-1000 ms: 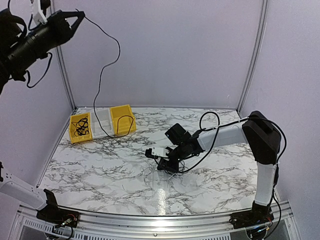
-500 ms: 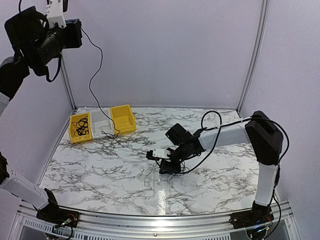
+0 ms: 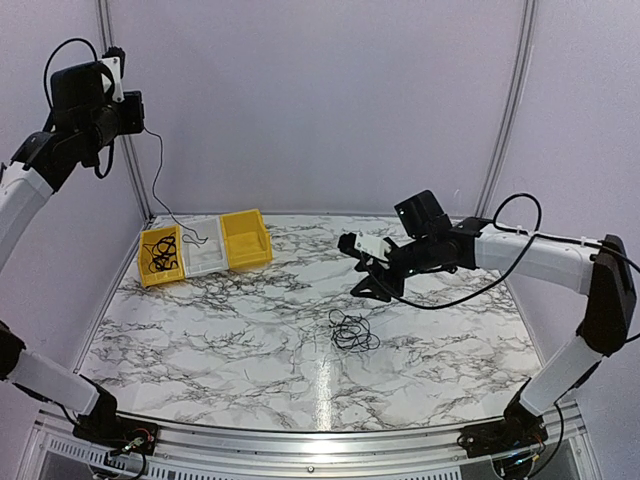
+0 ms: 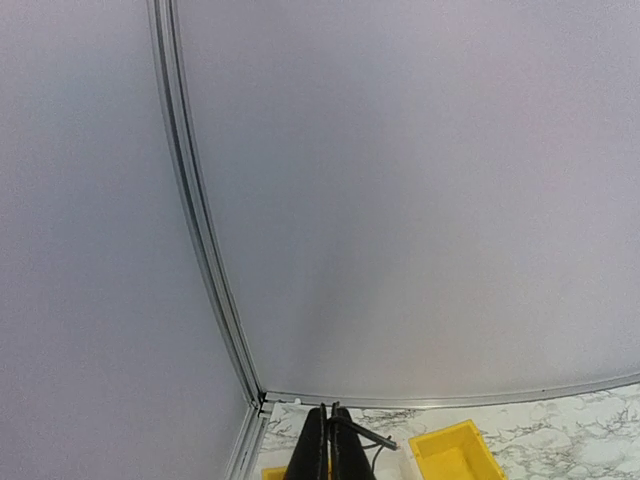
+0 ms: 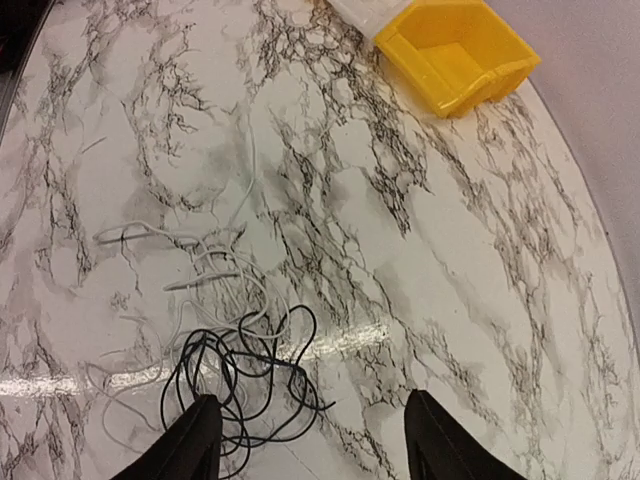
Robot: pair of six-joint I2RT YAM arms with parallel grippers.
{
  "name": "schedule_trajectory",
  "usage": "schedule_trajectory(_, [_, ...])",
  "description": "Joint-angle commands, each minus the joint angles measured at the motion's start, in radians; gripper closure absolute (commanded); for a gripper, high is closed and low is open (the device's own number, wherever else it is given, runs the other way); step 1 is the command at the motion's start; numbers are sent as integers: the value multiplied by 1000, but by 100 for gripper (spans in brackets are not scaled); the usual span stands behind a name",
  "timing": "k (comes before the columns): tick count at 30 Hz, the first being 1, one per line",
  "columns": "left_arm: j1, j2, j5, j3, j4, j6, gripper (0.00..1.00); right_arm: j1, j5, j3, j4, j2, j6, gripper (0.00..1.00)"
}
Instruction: Untangle the cables
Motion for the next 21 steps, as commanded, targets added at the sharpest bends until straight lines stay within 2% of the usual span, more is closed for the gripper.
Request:
schedule_trajectory(1, [88,37,127,18,-16,-107,100,-55,-16,-106,21,-64,8,37])
schedule_trajectory(4, [139,74,176,62,-27,-138,100,-85,-45,-171,61,-73,6,37])
schedule_trajectory(12, [276,142,263,192,-59,-188,100,-105,-44,-156,29,-5,-20,38])
schedule_trajectory(21, [328,172,318,259,-67,-217,100,-105,-34,-158,28,19,-26,38])
